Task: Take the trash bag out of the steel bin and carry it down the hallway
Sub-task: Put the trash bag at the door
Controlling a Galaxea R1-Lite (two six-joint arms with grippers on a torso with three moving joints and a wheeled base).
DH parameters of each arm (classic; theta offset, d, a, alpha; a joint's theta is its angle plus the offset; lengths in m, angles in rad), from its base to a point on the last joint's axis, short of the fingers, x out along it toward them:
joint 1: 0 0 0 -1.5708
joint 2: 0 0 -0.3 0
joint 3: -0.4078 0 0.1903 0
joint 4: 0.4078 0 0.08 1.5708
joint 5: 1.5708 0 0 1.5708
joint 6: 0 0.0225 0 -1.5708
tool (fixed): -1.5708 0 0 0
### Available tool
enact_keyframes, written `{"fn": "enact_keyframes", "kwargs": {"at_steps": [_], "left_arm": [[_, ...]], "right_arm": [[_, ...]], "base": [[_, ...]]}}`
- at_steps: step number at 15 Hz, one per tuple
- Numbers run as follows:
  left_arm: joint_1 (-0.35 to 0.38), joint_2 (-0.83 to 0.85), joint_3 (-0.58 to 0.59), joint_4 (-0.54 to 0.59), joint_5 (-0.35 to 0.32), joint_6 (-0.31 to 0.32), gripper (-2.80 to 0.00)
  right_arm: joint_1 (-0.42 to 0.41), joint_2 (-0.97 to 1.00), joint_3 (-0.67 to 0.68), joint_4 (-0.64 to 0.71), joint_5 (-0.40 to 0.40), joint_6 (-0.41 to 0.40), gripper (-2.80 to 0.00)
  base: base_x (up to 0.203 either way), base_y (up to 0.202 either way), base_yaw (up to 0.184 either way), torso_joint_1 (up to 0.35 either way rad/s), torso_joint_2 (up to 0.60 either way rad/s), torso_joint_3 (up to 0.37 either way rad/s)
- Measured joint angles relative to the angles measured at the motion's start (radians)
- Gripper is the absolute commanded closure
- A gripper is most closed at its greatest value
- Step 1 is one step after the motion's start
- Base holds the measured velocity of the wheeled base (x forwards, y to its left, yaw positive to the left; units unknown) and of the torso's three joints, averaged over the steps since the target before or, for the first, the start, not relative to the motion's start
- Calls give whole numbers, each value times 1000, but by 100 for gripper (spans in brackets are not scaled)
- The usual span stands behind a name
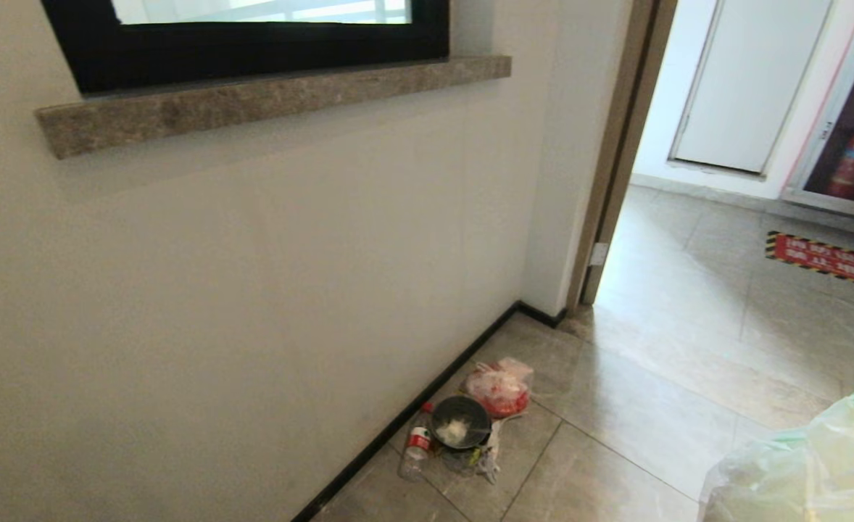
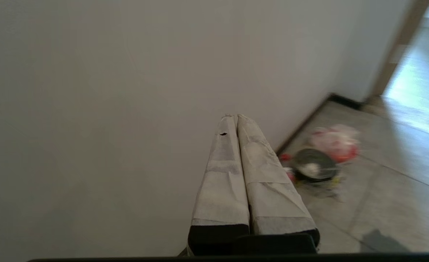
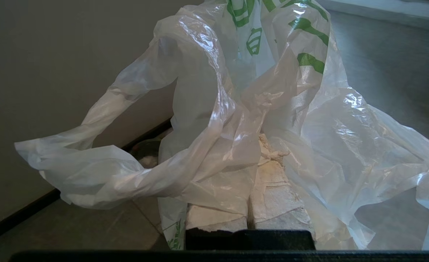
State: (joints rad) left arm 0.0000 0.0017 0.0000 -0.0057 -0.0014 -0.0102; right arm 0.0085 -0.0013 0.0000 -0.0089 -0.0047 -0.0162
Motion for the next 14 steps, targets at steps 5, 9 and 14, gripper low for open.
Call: {"fn": "enact_keyframes", "kwargs": {"at_steps": [5, 9, 14], "left_arm": [[0, 0, 0, 1, 0, -1, 0], [0, 0, 0, 0, 0, -2, 0], [0, 0, 0, 0, 0, -2, 0]], "right_arm": [[0, 0, 0, 1, 0, 10, 0], [0, 0, 0, 1, 0, 11, 0], [0, 0, 0, 1, 0, 9, 0]], "base": [[0, -10, 172, 4, 1, 6], [-1, -9, 173, 3, 2, 3], [0, -10, 170, 2, 4, 3]]}}
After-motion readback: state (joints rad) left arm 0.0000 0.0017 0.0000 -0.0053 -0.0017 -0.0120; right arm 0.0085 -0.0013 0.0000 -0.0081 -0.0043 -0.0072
